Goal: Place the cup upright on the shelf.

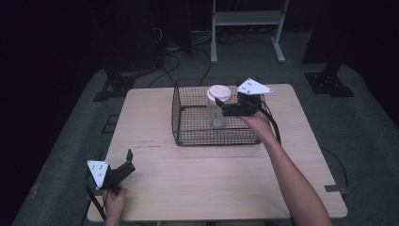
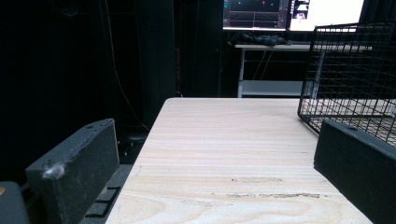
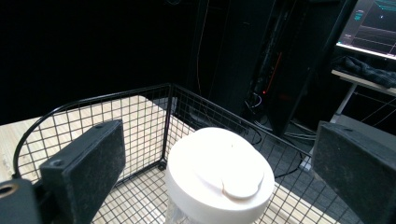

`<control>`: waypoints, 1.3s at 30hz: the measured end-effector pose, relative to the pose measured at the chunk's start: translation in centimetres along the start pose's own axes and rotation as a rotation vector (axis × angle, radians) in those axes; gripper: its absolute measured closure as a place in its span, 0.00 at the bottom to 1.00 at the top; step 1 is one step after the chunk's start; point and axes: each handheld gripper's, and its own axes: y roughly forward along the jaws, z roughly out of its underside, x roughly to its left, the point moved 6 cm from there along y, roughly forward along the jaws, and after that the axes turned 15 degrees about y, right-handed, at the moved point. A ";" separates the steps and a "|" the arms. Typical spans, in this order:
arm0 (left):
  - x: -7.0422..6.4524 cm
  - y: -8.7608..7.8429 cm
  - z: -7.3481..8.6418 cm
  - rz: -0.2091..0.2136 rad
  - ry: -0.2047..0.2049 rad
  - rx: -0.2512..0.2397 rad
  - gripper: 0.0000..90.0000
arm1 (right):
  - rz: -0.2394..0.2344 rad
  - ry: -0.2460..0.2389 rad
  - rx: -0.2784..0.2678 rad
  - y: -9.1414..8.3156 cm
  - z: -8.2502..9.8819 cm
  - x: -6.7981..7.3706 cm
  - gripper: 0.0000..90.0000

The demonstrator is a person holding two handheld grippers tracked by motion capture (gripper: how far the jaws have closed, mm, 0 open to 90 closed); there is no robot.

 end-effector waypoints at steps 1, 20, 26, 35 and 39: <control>0.0 0.0 0.0 0.000 0.001 0.000 0.00 | 0.000 -0.001 0.002 -0.1 0.1 0.0 0.03; 0.0 0.0 0.0 -0.006 0.007 0.001 0.00 | -0.011 -0.015 0.002 -2.6 1.0 -0.1 0.03; 0.0 0.0 0.0 -0.008 0.008 0.002 0.00 | -0.019 -0.017 -0.001 -3.5 0.9 0.1 0.03; 0.0 0.0 0.0 -0.008 0.008 0.002 0.00 | -0.023 -0.013 0.000 -4.4 1.4 0.0 0.03; -0.1 0.0 0.0 -0.007 0.012 0.001 0.00 | -0.024 -0.011 0.000 -4.9 1.6 0.0 0.03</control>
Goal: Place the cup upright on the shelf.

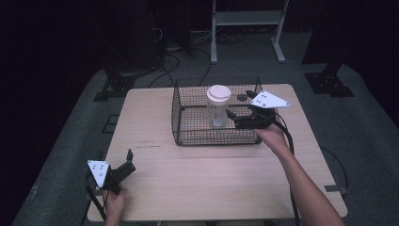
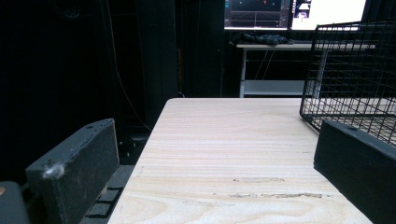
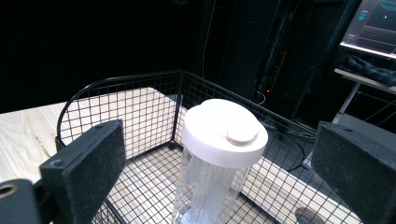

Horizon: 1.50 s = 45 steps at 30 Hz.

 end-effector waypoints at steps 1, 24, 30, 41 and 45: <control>0.0 0.0 0.0 0.000 0.000 0.000 0.00 | -0.001 0.000 -0.001 -0.1 0.0 0.0 0.03; -0.1 0.0 0.0 0.001 0.003 -0.003 0.00 | -0.015 -0.007 0.012 -2.7 1.9 0.5 0.03; -0.1 0.0 0.0 0.002 0.004 -0.001 0.00 | -0.015 -0.009 0.019 -3.2 2.5 0.5 0.03; -0.1 -0.1 0.0 0.001 0.007 -0.001 0.00 | -0.015 -0.001 0.028 -4.3 3.7 0.4 0.03; -0.1 -0.1 -0.1 0.002 0.007 -0.002 0.00 | -0.012 0.001 0.032 -4.5 4.1 0.4 0.03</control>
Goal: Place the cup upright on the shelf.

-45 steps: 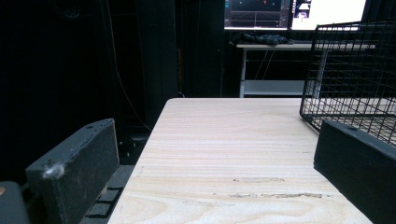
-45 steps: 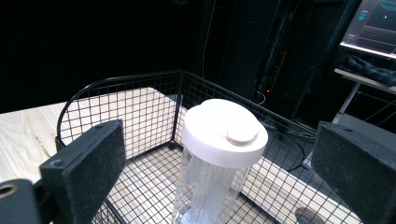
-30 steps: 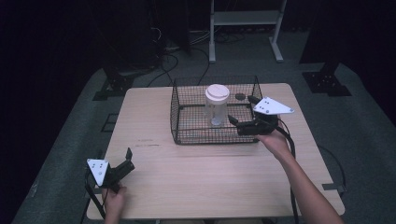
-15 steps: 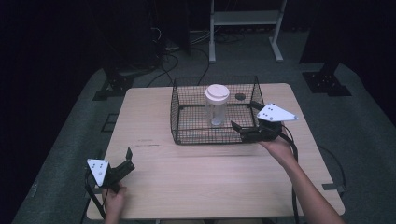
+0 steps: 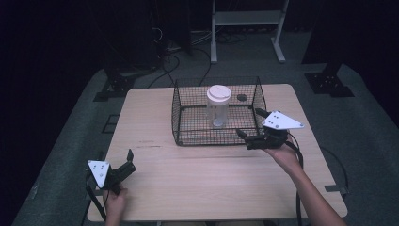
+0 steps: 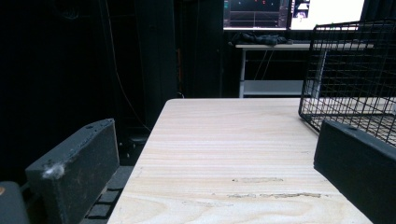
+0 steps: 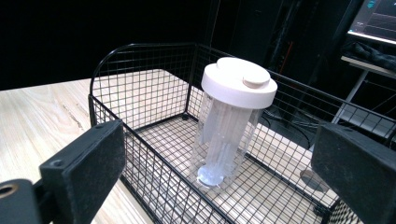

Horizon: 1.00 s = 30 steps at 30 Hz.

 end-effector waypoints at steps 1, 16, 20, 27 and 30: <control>0.0 0.0 0.0 0.001 0.000 0.001 0.00 | 0.000 0.001 0.000 0.0 0.1 0.0 0.03; 0.0 0.0 0.0 -0.001 0.001 0.000 0.00 | -0.003 0.004 0.003 -1.4 1.2 0.2 0.03; 0.0 0.0 0.0 -0.001 0.001 -0.001 0.00 | -0.007 0.008 -0.002 -1.9 1.3 0.3 0.03; -0.1 0.0 0.0 -0.001 0.001 -0.002 0.00 | -0.009 0.009 -0.005 -2.6 1.7 0.6 0.03; 0.0 0.0 0.0 -0.001 0.000 -0.002 0.00 | -0.009 0.008 -0.006 -3.0 2.2 0.7 0.03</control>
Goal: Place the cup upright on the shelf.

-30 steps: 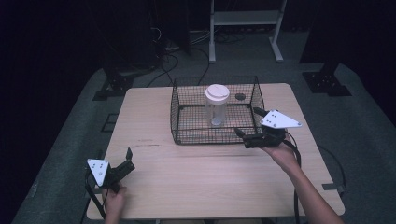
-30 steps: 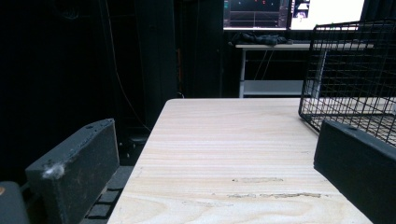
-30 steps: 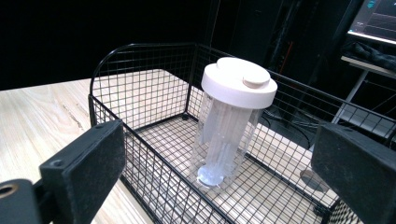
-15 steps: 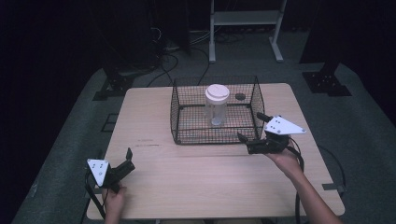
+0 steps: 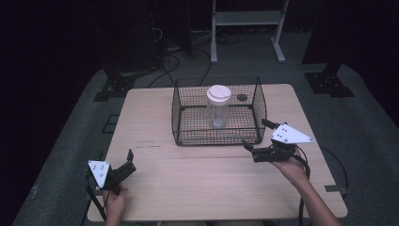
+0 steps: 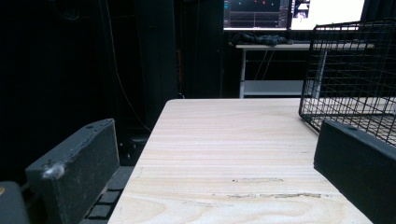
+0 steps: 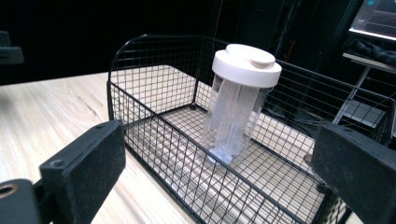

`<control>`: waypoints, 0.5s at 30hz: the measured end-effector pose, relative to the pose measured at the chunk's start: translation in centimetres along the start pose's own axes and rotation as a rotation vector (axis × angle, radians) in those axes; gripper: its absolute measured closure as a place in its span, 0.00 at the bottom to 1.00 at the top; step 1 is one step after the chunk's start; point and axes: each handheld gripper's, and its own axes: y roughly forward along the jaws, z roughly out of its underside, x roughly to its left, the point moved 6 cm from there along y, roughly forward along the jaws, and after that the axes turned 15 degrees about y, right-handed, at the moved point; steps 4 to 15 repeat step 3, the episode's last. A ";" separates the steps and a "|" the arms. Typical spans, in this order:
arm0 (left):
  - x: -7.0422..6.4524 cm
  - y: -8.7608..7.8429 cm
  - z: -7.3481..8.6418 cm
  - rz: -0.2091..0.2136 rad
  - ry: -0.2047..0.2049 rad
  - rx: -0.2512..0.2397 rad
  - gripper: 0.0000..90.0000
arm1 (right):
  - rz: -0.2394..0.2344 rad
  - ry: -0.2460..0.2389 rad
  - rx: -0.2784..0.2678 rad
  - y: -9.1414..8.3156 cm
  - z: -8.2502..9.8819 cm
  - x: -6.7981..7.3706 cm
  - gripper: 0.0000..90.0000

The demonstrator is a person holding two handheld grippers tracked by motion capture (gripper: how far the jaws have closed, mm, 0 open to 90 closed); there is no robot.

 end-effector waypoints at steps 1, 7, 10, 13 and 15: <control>0.0 0.0 0.0 -0.001 0.000 -0.001 0.00 | -0.002 0.002 -0.003 -0.1 0.2 0.0 0.03; 0.0 0.0 0.0 -0.002 0.002 0.001 0.00 | -0.002 0.003 -0.003 -0.4 0.5 0.1 0.03; 0.0 0.0 0.0 -0.002 0.002 0.001 0.00 | -0.002 0.003 -0.003 -0.4 0.5 0.1 0.03; 0.0 0.0 0.0 -0.002 0.002 0.001 0.00 | -0.002 0.003 -0.003 -0.4 0.5 0.1 0.03; 0.0 0.0 0.0 -0.002 0.002 0.001 0.00 | -0.002 0.003 -0.003 -0.4 0.5 0.1 0.03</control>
